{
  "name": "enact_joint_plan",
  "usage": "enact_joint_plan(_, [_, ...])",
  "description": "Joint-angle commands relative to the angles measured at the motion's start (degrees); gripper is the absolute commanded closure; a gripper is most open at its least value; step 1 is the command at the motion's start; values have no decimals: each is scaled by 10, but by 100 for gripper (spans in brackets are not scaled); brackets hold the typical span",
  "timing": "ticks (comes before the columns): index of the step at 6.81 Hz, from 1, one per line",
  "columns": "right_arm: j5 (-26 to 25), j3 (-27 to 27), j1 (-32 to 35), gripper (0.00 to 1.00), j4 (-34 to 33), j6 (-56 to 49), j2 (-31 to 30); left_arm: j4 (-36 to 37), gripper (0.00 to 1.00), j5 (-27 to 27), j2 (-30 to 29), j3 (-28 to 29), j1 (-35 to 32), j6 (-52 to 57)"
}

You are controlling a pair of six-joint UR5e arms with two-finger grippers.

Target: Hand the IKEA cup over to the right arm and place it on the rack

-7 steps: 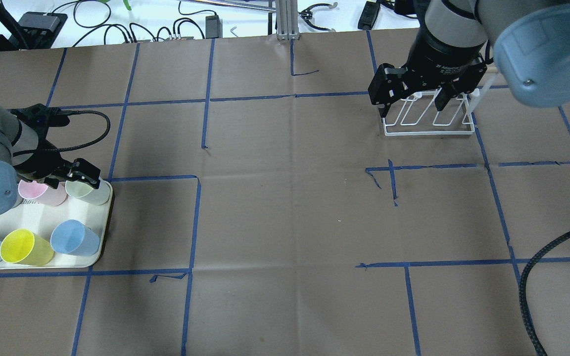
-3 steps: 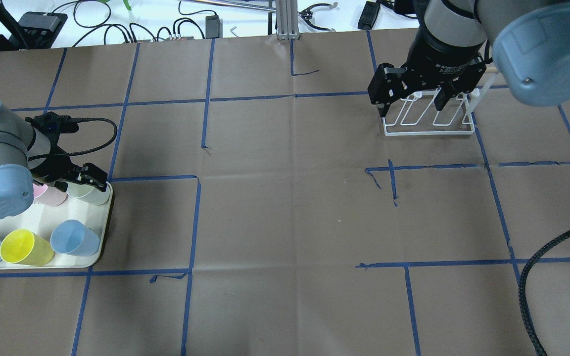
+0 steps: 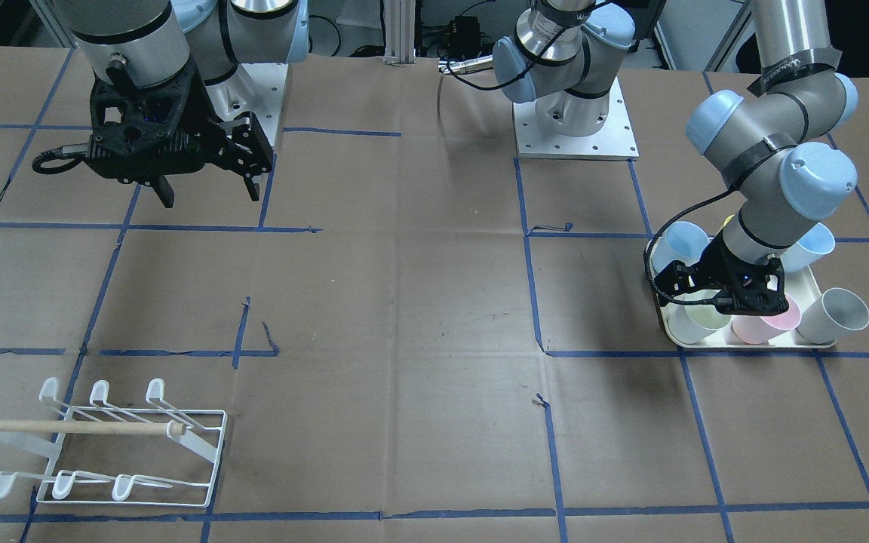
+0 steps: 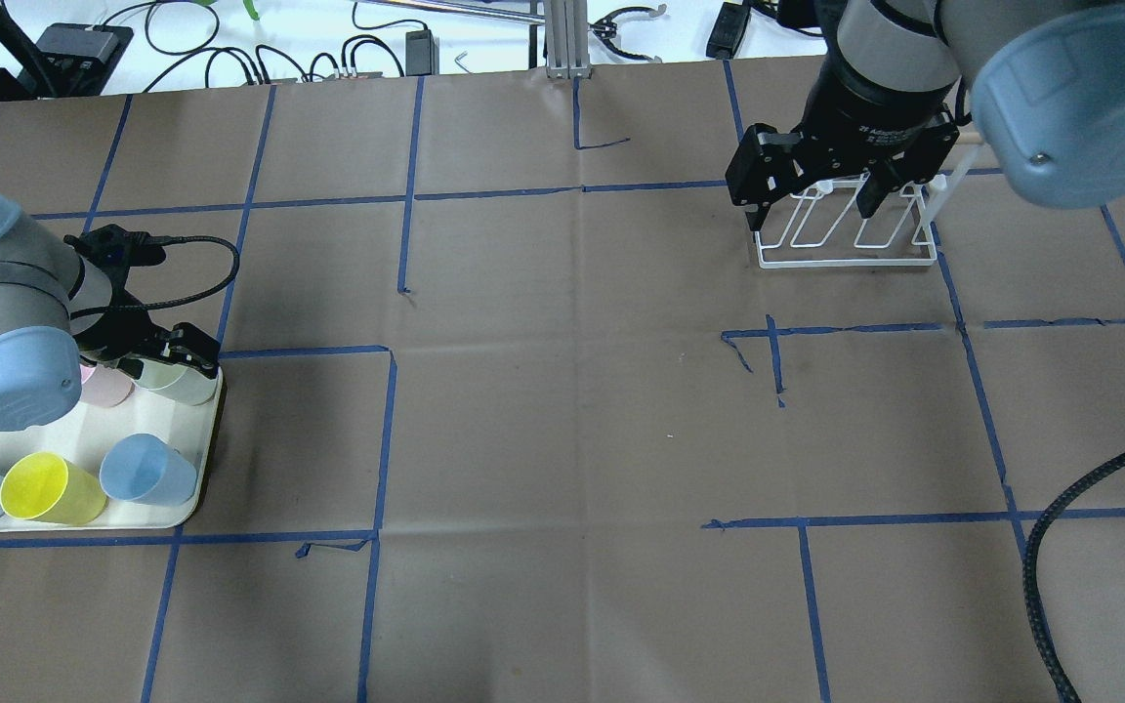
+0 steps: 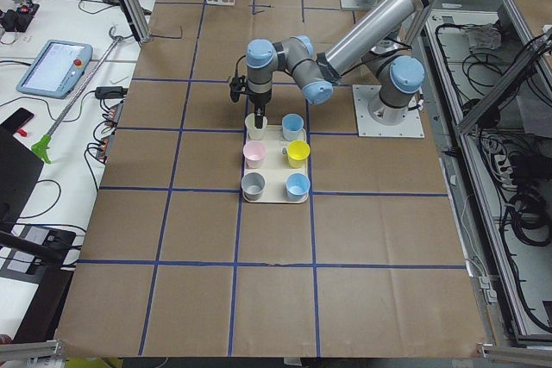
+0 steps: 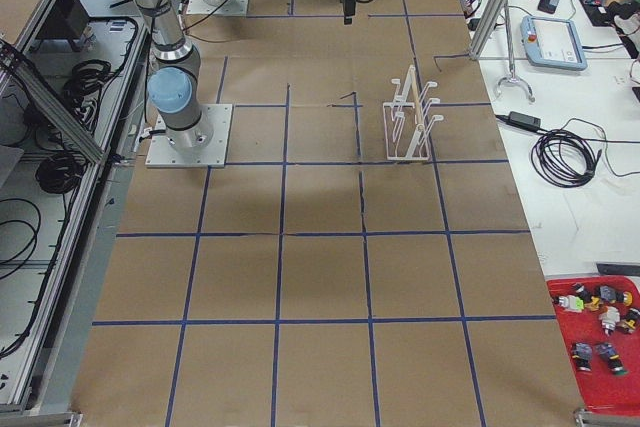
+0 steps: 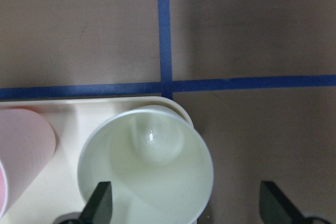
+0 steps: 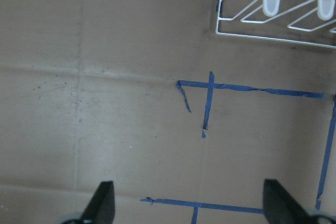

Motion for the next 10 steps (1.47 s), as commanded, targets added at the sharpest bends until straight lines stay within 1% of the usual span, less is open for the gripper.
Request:
enact_joint_plan(1, [0, 0, -1, 0, 0, 0, 0, 1, 26, 1, -2, 2, -2, 3])
enact_joint_plan(3, [0, 0, 0, 0, 0, 0, 0, 2, 84, 1, 0, 6, -2, 2])
enact_joint_plan(4, [1, 0, -1, 0, 0, 0, 0, 2, 100, -1, -2, 7, -2, 4])
enact_joint_plan(6, [0, 0, -1, 0, 0, 0, 0, 2, 100, -4, 3, 12, -2, 3])
enact_joint_plan(7, [1, 0, 0, 0, 0, 0, 0, -9, 100, -2, 16, 28, -5, 2])
enact_joint_plan(8, [1, 0, -1, 0, 0, 0, 0, -53, 100, -2, 30, 56, -6, 0])
enact_joint_plan(9, [1, 0, -1, 0, 0, 0, 0, -140, 100, -2, 47, 109, -7, -1])
enact_joint_plan(10, [1, 0, 0, 0, -1, 0, 0, -244, 100, -3, 60, 173, -8, -4])
